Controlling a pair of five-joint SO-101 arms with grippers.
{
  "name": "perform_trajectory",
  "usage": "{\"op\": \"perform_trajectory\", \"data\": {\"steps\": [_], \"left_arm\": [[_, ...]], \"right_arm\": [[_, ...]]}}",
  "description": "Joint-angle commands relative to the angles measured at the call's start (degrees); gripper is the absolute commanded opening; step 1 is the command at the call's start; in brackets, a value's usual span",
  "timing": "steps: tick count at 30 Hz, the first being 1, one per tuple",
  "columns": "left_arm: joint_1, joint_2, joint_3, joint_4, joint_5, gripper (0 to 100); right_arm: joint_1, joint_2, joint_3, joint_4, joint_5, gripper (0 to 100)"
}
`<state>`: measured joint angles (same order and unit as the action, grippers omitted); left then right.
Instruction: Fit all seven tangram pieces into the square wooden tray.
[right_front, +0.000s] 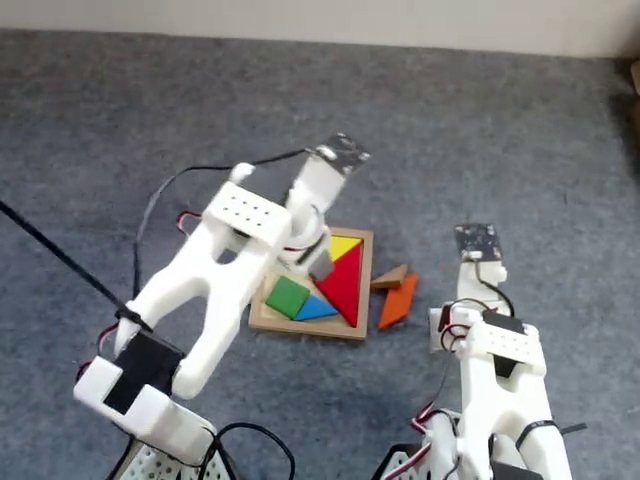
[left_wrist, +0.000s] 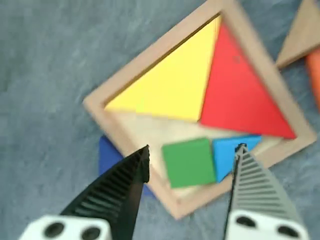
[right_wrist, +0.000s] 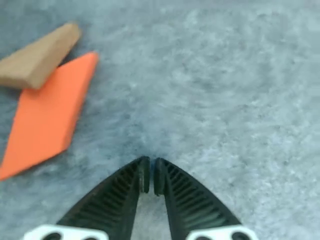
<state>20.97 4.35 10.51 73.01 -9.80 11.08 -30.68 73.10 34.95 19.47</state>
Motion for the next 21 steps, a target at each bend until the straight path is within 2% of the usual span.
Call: {"op": "perform_trajectory", "data": {"steps": [1,7,21], "left_arm": [[4.88,0.04,-1.01,-6.24,0.44,26],[9.36,5.05,-1.01,-12.66,0.79,26],[16.48,6.29,-0.92,-18.11,0.79,26]], "right_arm": [[4.88,-0.84,-0.4,-2.33,-3.25,4.8],[7.87,-0.84,-0.48,-2.42,-5.71,4.8],[7.43,-0.4,-0.04,-4.35,-5.71,4.8]]}}
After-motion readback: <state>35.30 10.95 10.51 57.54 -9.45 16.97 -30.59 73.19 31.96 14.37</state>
